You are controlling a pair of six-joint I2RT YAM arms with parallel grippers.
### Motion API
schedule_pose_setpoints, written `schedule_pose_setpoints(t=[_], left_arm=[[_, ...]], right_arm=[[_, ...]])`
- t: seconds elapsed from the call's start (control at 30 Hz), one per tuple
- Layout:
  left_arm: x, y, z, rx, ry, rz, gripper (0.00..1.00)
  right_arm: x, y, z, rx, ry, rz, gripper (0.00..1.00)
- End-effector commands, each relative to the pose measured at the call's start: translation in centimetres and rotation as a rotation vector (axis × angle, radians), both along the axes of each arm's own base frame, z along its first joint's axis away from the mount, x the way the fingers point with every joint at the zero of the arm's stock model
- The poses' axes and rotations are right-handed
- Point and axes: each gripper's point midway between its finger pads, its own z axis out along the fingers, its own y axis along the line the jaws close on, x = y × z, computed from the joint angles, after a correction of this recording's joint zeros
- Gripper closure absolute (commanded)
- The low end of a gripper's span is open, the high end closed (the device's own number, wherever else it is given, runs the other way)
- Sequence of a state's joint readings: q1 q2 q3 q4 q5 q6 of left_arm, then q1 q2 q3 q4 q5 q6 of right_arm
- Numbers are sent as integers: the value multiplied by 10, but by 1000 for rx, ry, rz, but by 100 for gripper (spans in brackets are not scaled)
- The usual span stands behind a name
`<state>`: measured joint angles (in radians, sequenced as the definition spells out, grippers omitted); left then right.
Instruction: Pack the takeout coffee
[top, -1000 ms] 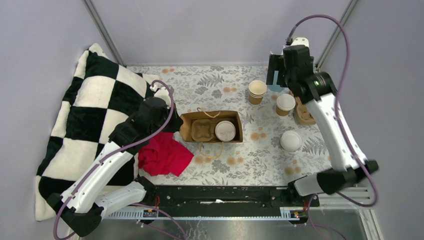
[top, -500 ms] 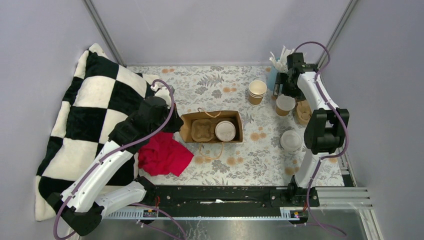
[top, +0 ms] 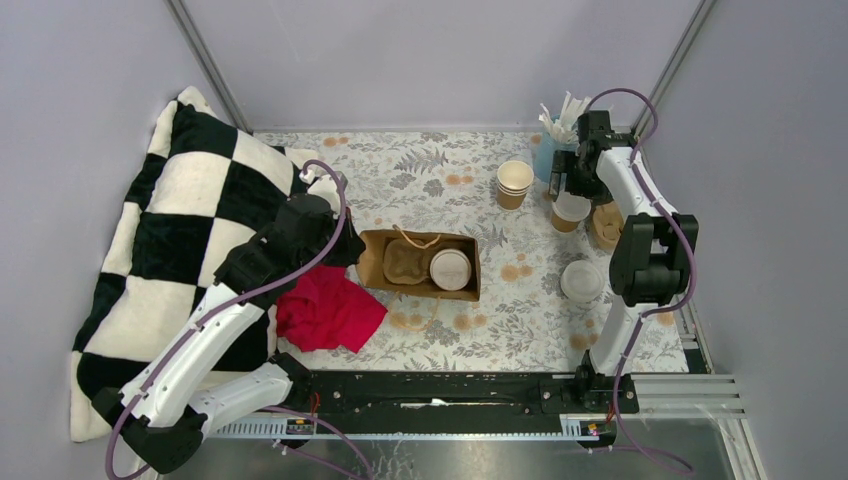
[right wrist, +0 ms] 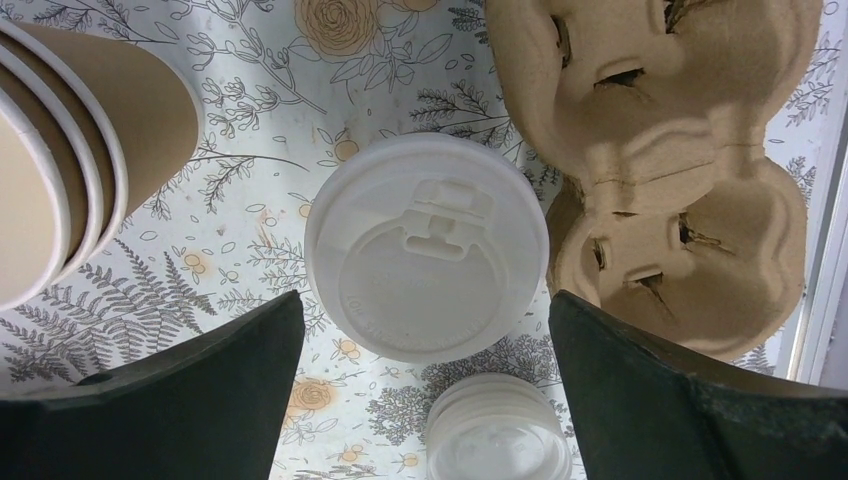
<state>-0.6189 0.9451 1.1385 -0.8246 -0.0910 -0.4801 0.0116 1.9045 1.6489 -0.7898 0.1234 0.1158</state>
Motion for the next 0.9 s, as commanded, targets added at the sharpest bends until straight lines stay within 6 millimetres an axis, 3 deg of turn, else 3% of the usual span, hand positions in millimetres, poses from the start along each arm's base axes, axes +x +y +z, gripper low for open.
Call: schedule_pose_setpoints(t=[0.0,0.3,0.5,0.73,0.87], left_arm=[[0,3,13,-13,-32,13,100],[0,4,14,-17,-33,22,100],[0,4,14,-15,-33,20,100],[0,4,14,-13,-33,18,100],[0,3,13,-11,-33,14,100]], right_arm=[[12,3,0,24,-21,22,4],[14,1,-6,12,-8,18,4],[16,-2,-4,-2,-11,13,10],[18,-2,1,-3,-29,7,6],[18,-3,-2,-7,-19,4,10]])
